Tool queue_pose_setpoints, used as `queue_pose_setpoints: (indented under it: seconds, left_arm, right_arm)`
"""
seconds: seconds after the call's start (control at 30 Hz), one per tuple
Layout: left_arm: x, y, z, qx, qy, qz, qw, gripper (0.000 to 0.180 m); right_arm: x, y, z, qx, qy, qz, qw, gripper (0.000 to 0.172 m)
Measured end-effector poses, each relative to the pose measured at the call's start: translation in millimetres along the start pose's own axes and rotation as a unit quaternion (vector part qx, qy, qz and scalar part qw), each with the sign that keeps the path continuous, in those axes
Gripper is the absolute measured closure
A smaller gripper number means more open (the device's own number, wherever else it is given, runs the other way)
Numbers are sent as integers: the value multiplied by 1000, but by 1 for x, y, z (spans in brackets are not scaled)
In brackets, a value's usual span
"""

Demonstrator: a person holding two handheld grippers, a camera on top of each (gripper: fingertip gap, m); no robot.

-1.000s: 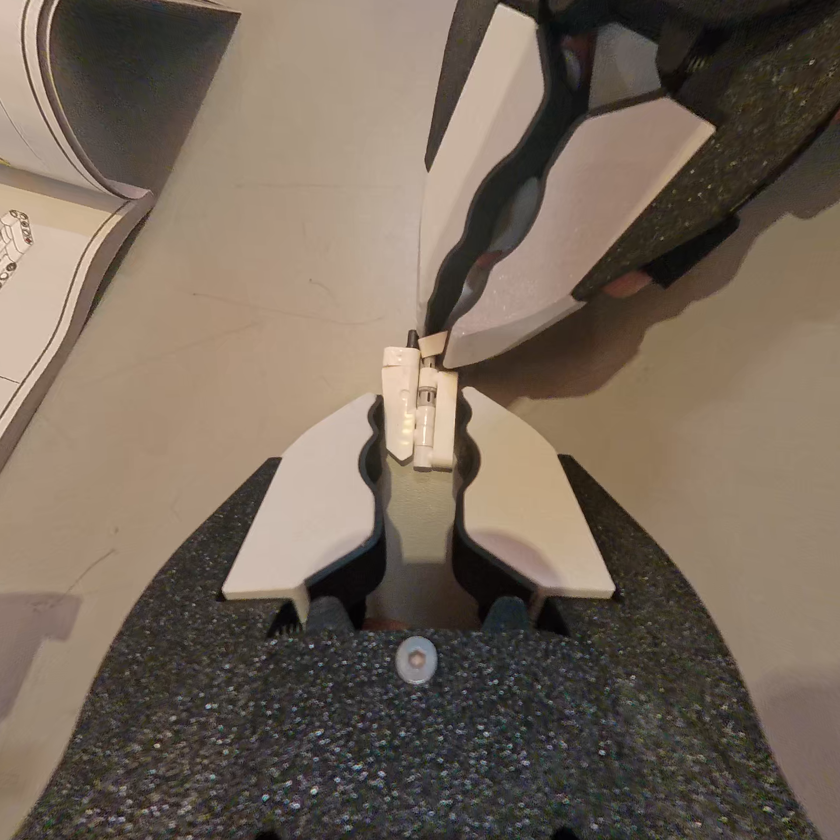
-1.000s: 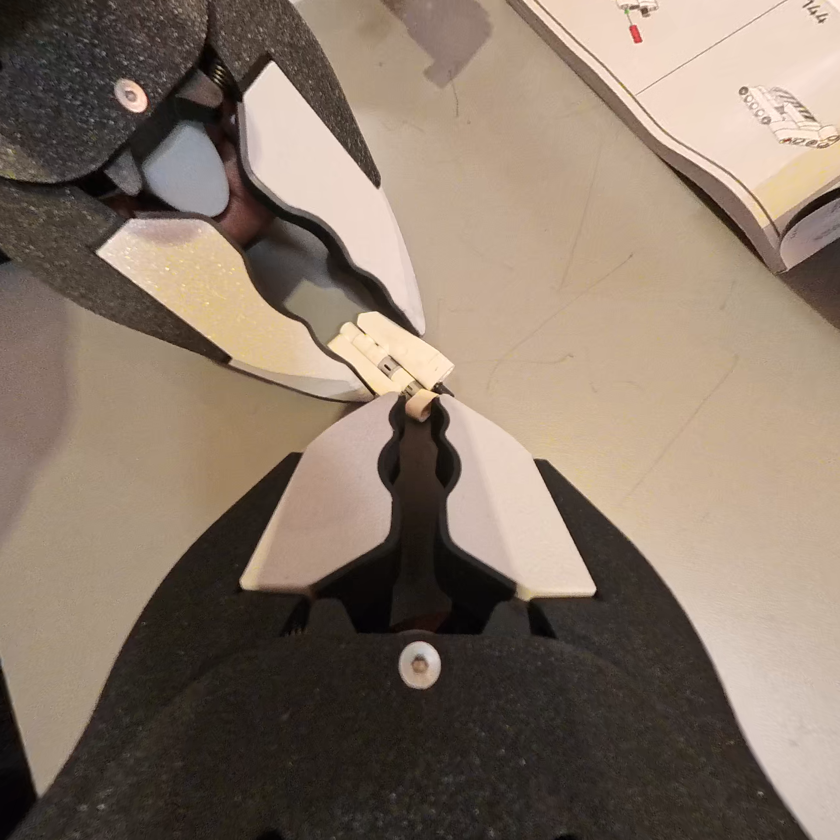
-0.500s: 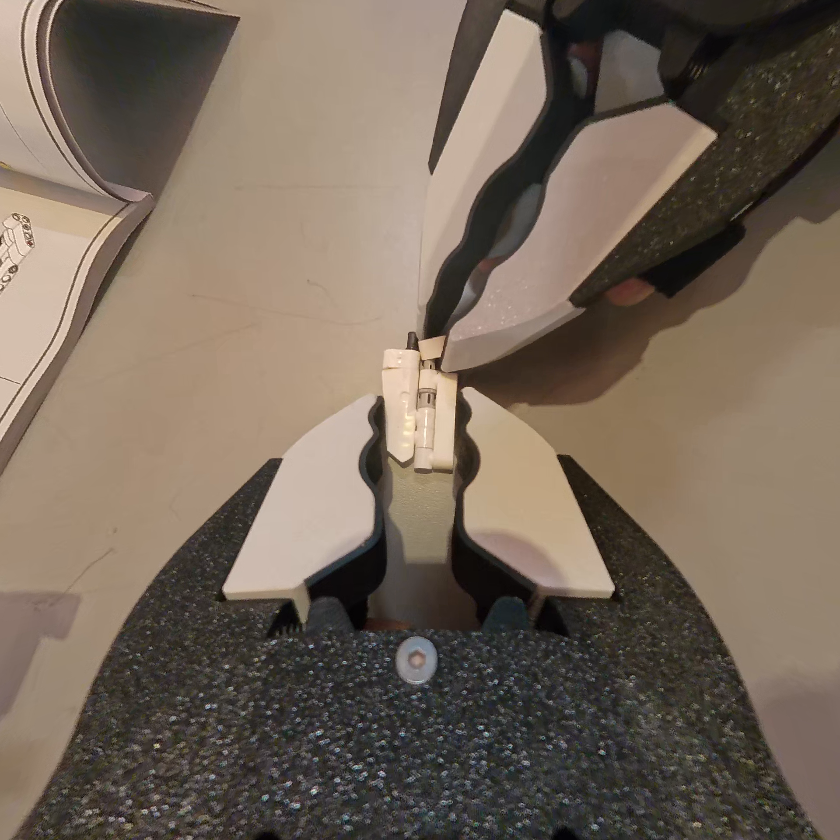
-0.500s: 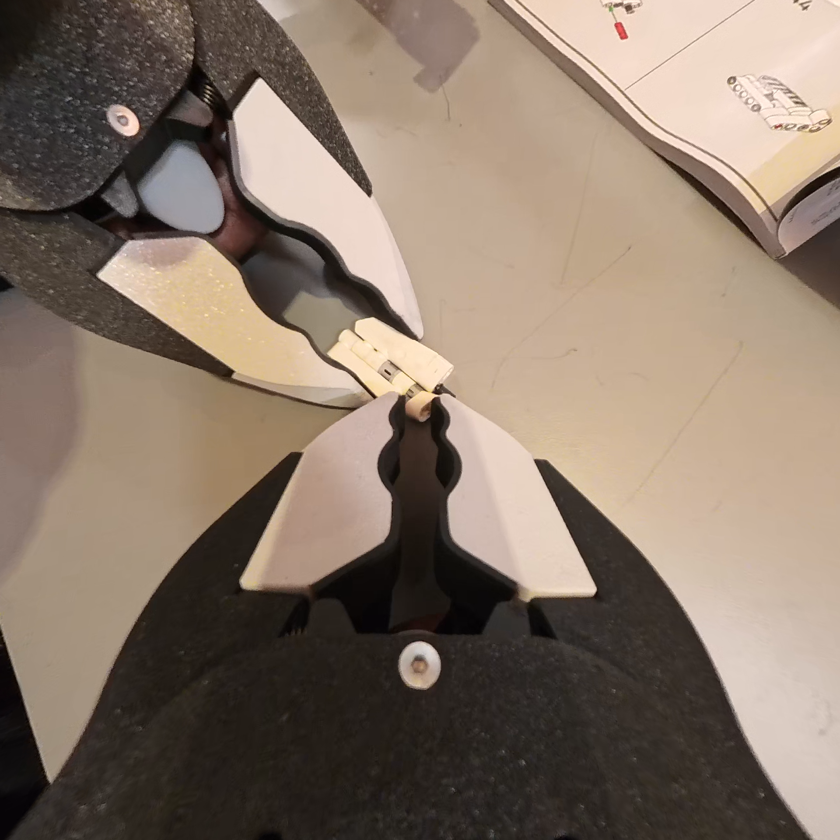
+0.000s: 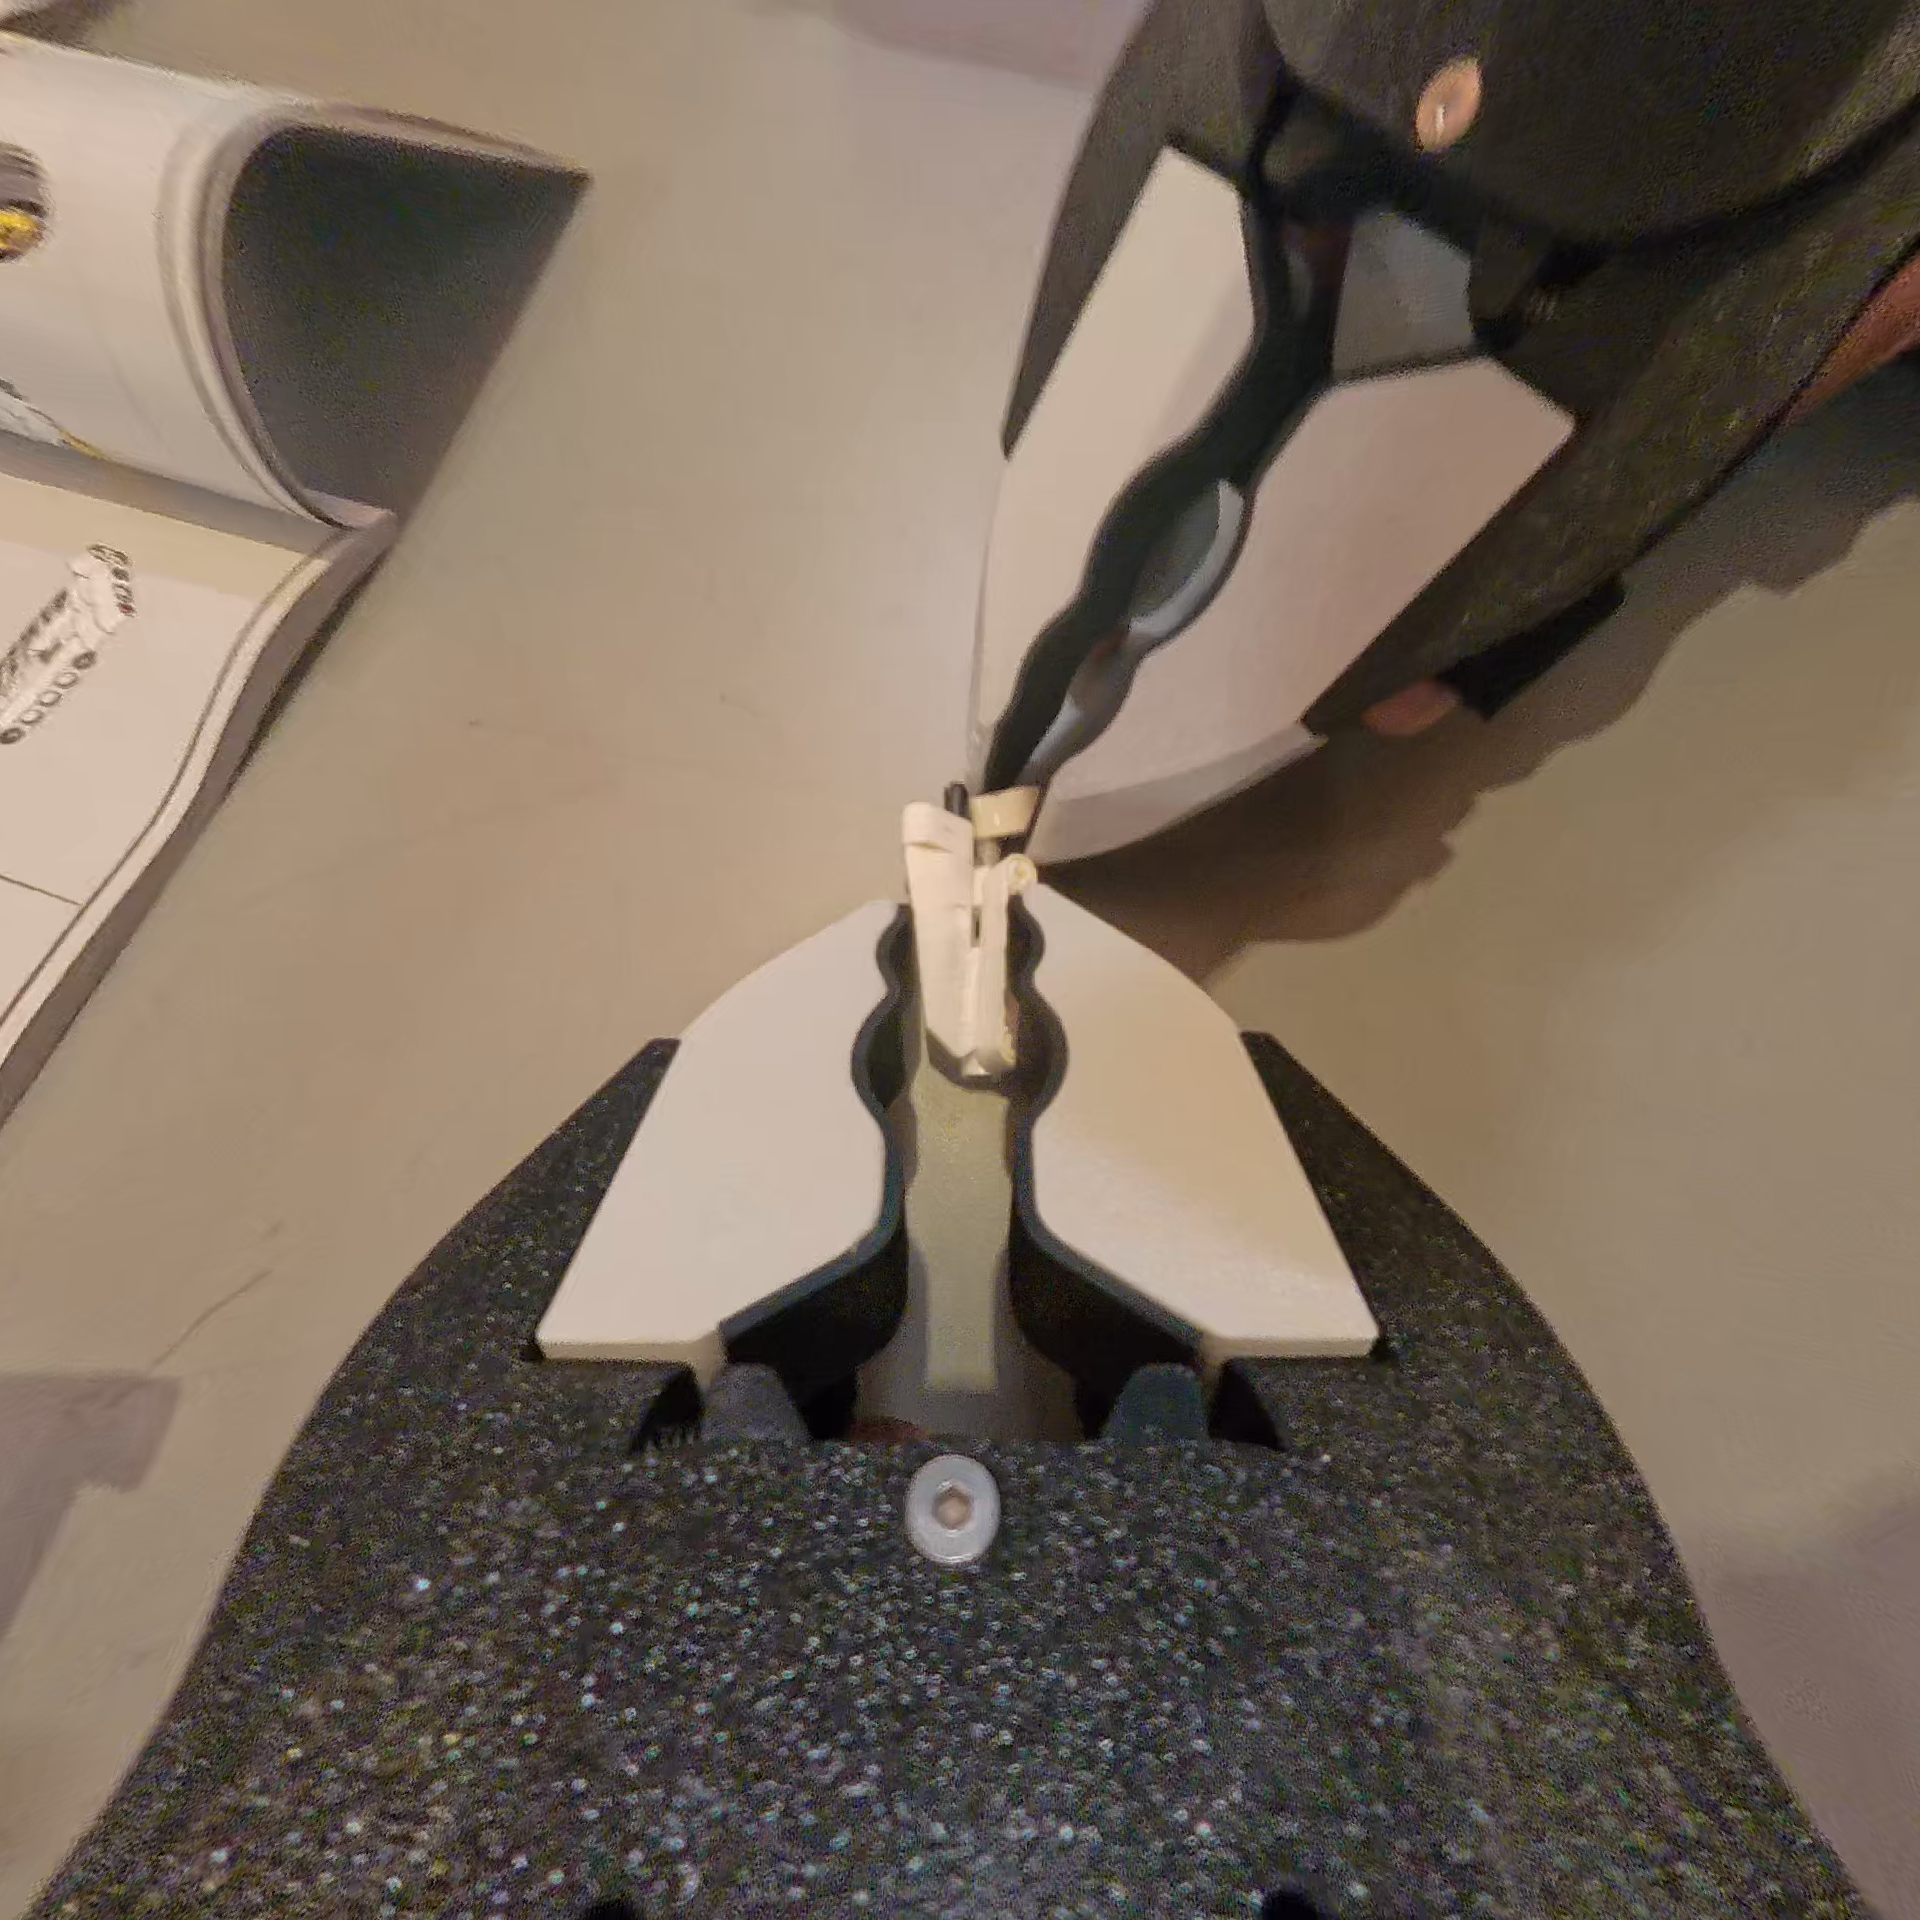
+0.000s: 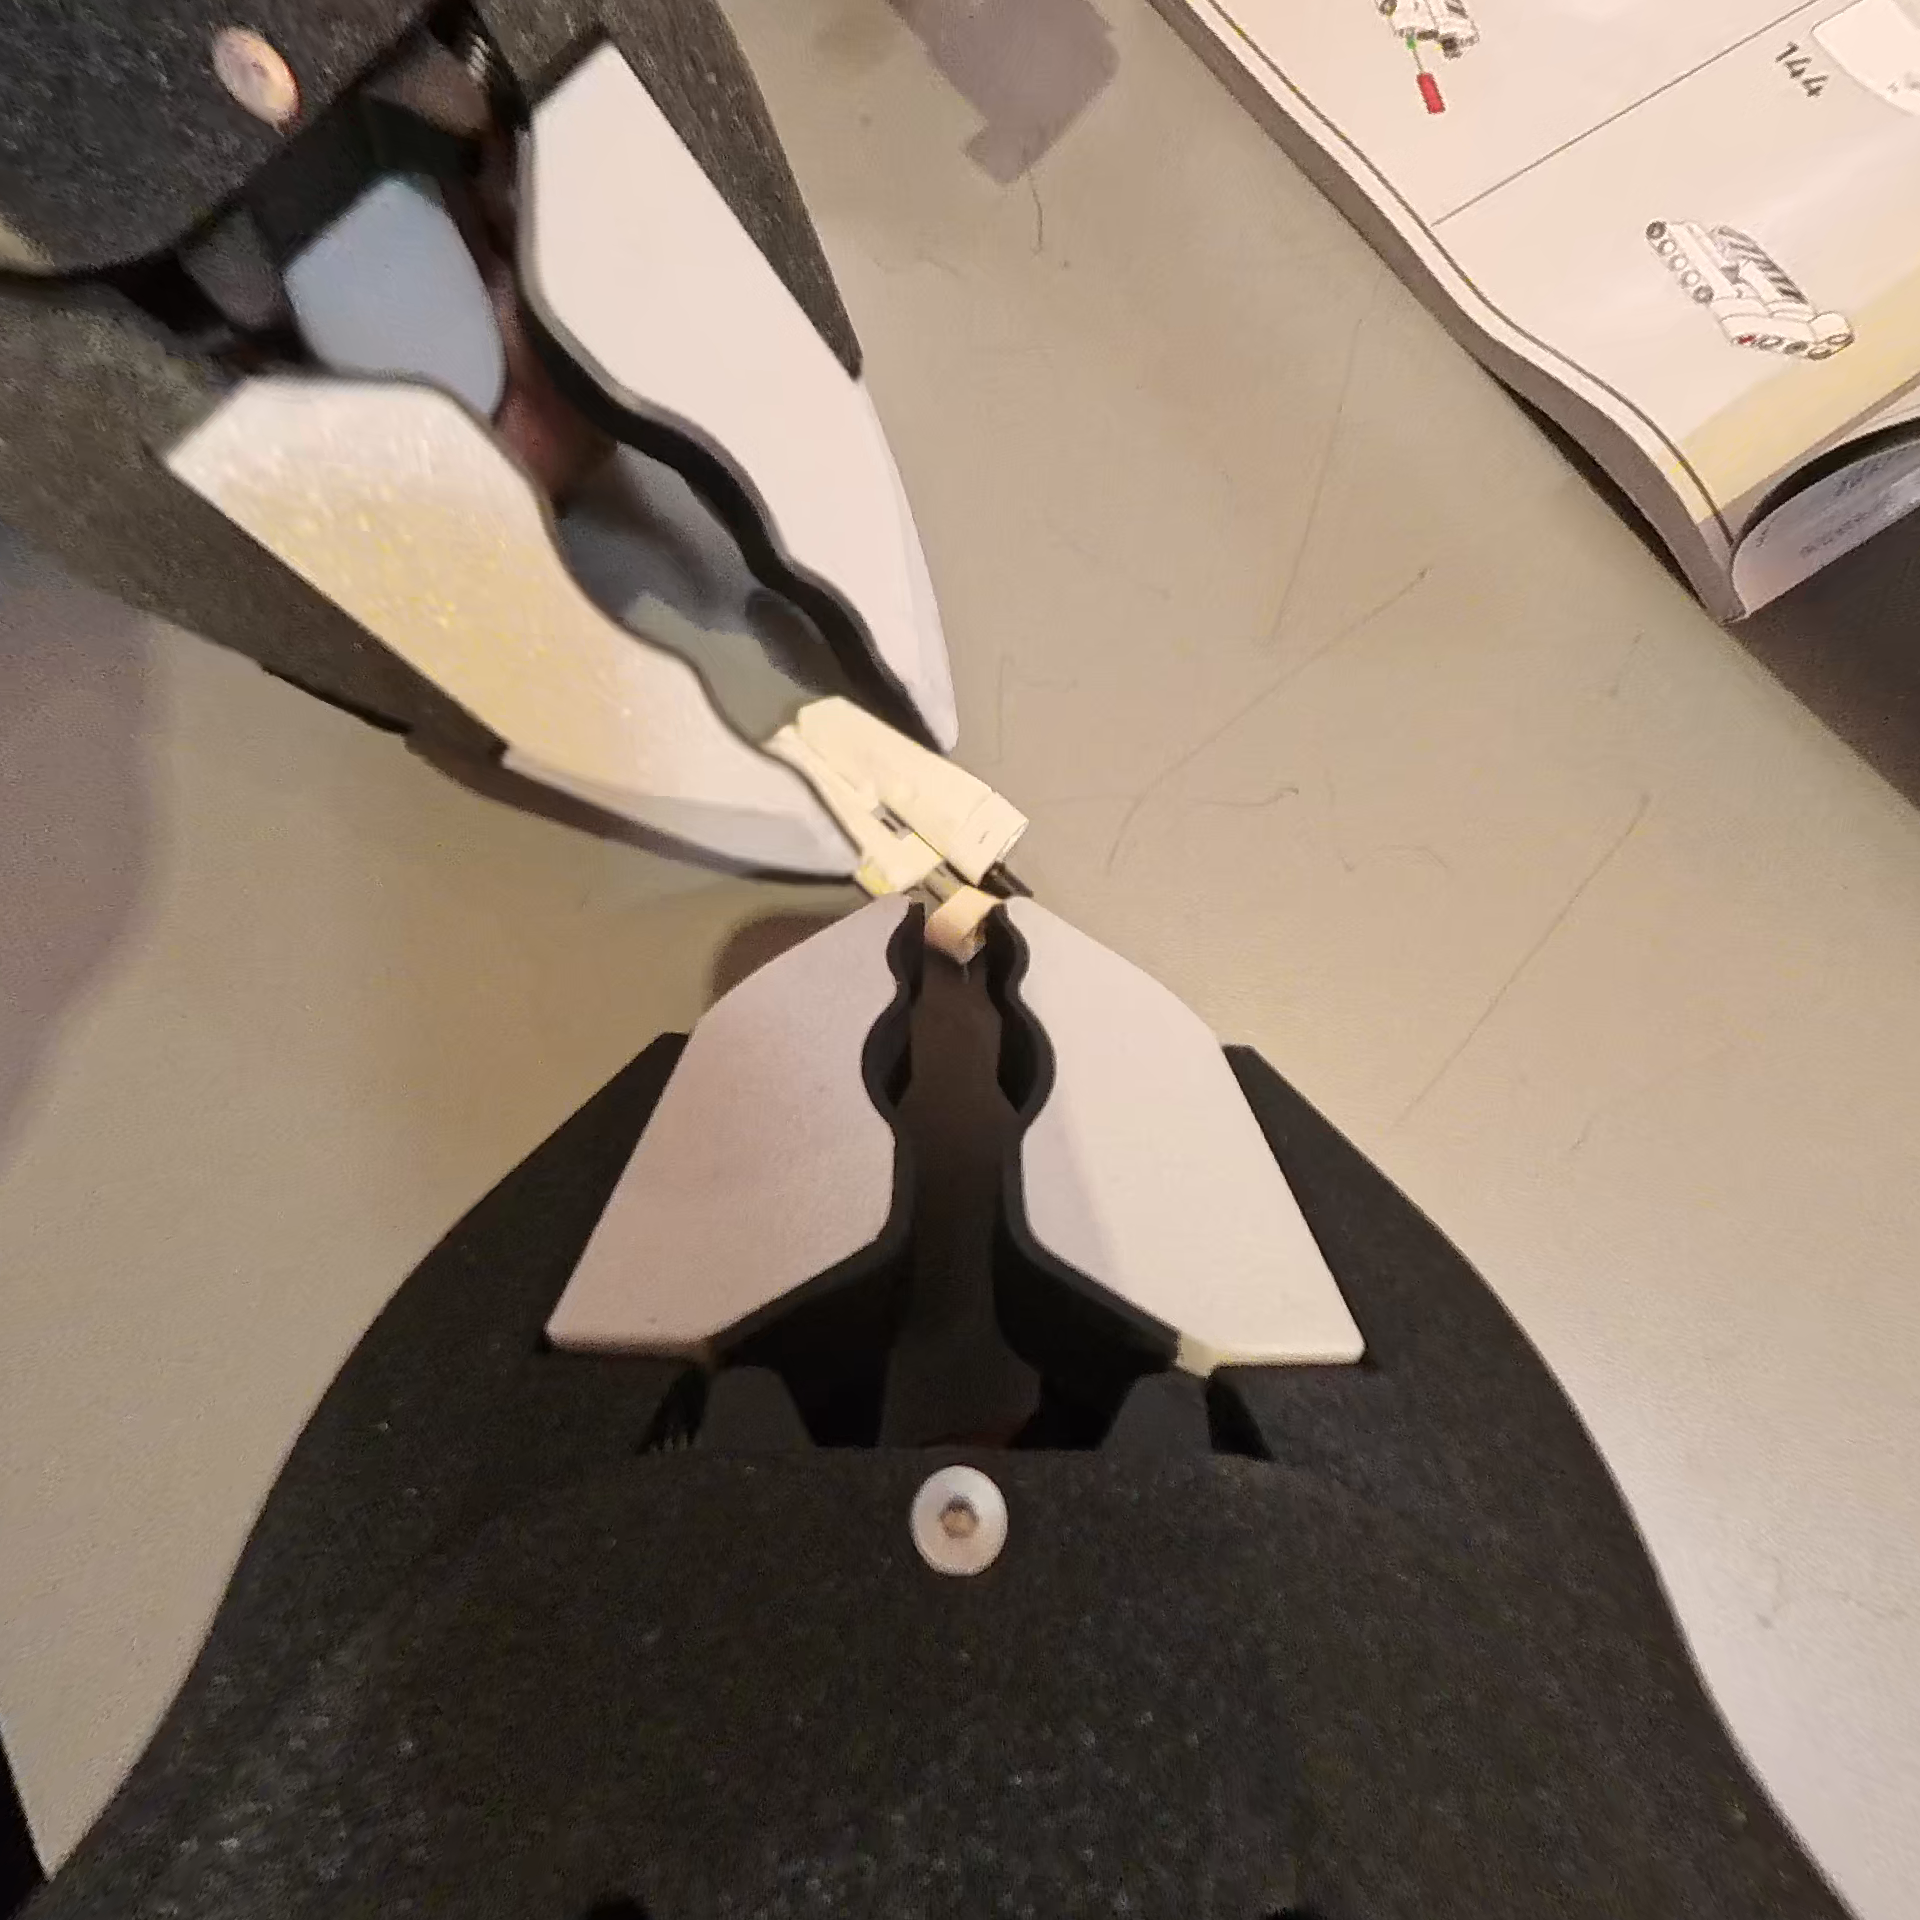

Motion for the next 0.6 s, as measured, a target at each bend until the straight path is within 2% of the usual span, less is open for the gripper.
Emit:
queue_pose_setpoints:
  seconds: [0.27,0.37,0.6]
  left_arm:
    - [2,-1,-1,15,20,8,1000,161]
    - [8,-1,-1,14,15,31,999,160]
    - [9,-2,-3,15,3,38,999,161]
  right_arm:
    - [3,1,-1,2,22,9,1000,160]
    - [4,2,-3,-1,32,12,999,154]
    - [-8,9,-8,-28,60,-26,998,150]
Point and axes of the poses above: each gripper's, where its closed fingertips meet, y back along the fingers, x out of its underside, z = x × y across the jaws, the point moved 2 cm from there along y, back along the fingers, and after that the axes turned 15 degrees about -z, right-handed, at the moved point
